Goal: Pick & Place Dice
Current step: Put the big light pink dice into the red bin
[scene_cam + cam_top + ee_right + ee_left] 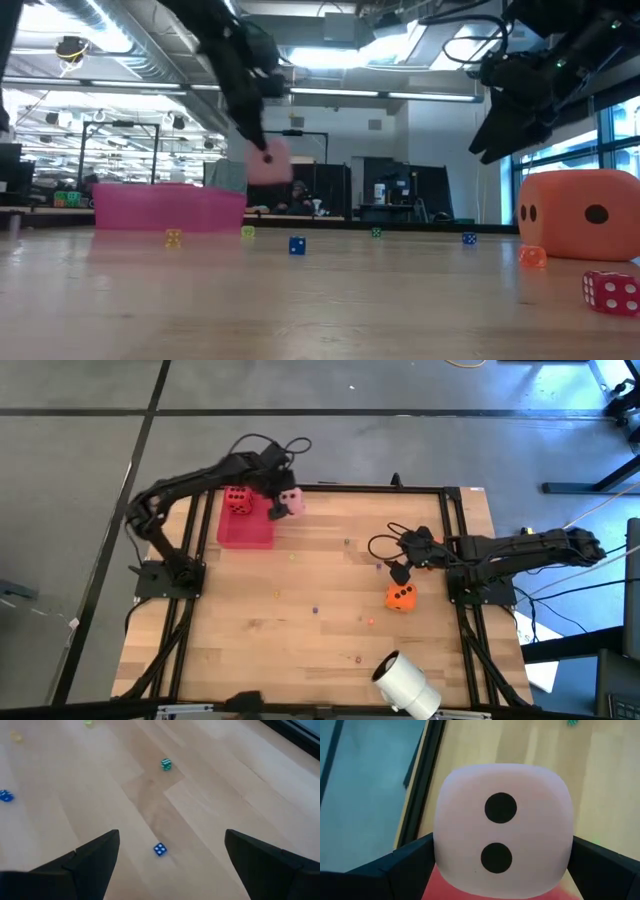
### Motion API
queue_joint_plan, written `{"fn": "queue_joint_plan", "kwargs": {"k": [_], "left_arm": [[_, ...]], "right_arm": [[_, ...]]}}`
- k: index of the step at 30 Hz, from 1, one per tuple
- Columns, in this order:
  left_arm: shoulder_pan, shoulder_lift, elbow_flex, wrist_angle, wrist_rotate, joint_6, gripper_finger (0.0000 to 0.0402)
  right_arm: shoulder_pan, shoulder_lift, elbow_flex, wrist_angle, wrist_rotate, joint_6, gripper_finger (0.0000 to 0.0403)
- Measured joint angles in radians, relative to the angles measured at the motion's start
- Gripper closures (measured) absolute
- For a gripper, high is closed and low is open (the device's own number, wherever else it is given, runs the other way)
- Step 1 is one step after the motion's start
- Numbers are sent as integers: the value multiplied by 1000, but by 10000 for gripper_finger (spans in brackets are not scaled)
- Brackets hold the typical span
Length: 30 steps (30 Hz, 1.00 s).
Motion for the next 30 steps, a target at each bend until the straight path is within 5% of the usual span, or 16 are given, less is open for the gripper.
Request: {"fn": "queue_joint_plan", "kwargs": {"k": [7, 16, 19, 24, 30], "left_arm": [[0, -148, 1, -167, -32, -5, 2], [42, -209, -162, -152, -110, 51, 2], [72, -209, -237, -32, -138, 104, 2], [130, -210, -323, 167, -152, 187, 2], [175, -209, -358, 236, -156, 179, 2]], "right_arm": [[23, 39, 0, 63, 1, -13, 42], [23, 134, 0, 341, 56, -90, 42], [23, 197, 0, 528, 82, -177, 49], [23, 338, 0, 855, 82, -251, 102], [-8, 471, 2, 1026, 156, -226, 214]]}}
